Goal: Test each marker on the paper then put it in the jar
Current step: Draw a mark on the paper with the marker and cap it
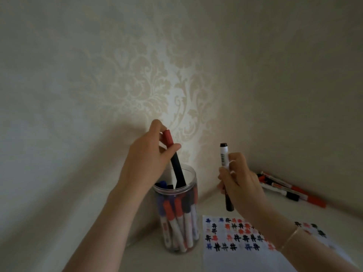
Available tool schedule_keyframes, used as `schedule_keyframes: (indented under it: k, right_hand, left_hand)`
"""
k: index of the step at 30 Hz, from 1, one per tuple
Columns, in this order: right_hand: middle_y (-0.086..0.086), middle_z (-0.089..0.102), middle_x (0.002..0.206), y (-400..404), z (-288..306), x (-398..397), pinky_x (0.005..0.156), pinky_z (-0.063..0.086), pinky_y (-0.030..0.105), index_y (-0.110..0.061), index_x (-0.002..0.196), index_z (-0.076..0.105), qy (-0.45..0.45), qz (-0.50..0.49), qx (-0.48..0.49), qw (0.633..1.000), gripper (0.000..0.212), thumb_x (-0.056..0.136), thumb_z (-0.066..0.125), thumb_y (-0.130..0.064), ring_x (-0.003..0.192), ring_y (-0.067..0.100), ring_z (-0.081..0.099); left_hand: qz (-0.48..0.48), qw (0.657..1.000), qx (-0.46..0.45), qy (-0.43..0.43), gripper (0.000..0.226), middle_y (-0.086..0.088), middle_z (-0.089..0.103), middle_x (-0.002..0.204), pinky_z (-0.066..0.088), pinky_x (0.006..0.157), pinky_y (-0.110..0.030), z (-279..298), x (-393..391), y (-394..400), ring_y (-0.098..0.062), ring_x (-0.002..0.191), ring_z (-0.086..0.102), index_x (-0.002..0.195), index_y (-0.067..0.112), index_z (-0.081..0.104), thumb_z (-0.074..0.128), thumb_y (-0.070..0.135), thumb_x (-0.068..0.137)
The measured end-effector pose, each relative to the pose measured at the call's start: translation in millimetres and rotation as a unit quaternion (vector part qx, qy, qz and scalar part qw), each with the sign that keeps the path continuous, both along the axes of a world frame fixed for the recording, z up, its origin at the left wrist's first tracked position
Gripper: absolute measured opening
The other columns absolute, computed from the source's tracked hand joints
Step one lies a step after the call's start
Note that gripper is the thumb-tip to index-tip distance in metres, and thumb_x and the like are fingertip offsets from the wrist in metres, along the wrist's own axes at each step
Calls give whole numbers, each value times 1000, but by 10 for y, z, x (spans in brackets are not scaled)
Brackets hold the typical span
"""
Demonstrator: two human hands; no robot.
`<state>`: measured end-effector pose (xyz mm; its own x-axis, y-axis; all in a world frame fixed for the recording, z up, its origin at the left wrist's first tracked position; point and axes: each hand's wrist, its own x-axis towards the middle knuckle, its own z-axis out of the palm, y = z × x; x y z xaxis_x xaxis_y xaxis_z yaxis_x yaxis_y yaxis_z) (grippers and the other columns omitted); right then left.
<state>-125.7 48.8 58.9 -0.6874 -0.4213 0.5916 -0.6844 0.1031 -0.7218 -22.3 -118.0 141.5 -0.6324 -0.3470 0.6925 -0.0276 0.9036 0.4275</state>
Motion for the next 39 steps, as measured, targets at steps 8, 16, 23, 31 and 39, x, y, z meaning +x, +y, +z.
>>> schedule_keyframes:
  k: [8,16,23,31,39]
  right_hand:
    - [7,59,80,63,6,18,56,57,31,-16,100,39,-60,-8,-18,998,7,98,45,-13,59,12,63]
    - [3,63,83,77,30,90,58,54,22,-22,90,39,-74,-19,-26,997,14,96,50,-17,66,8,64]
    - [11,67,84,102,33,5,54,52,34,-21,92,43,-195,-41,-58,978,11,95,53,-21,65,22,63]
    - [25,62,83,260,49,-35,54,54,40,-6,98,48,-283,-28,-157,946,13,90,58,-4,57,29,57]
    - [3,37,49,417,166,-71,43,36,30,-8,68,45,-356,19,-246,901,25,83,64,-2,41,14,34]
  left_hand:
    - [-24,995,-89,-25,29,13,60,90,53,63,-24,-46,-146,51,-3,68,62,102,24,41,64,34,88]
    - [-34,982,-54,-178,27,6,58,93,52,74,-36,-302,-313,-70,-14,81,62,86,24,51,75,33,78]
    - [-25,965,-65,-252,15,-1,65,70,49,61,-28,-263,-330,-62,-15,62,60,73,13,71,73,26,80]
    - [-37,981,-117,-149,34,7,65,74,53,67,-26,-59,-203,313,-8,66,62,79,20,65,47,43,95]
    - [-239,941,-38,-237,31,0,59,100,39,63,-16,-641,-494,1022,-8,73,54,129,12,45,37,29,103]
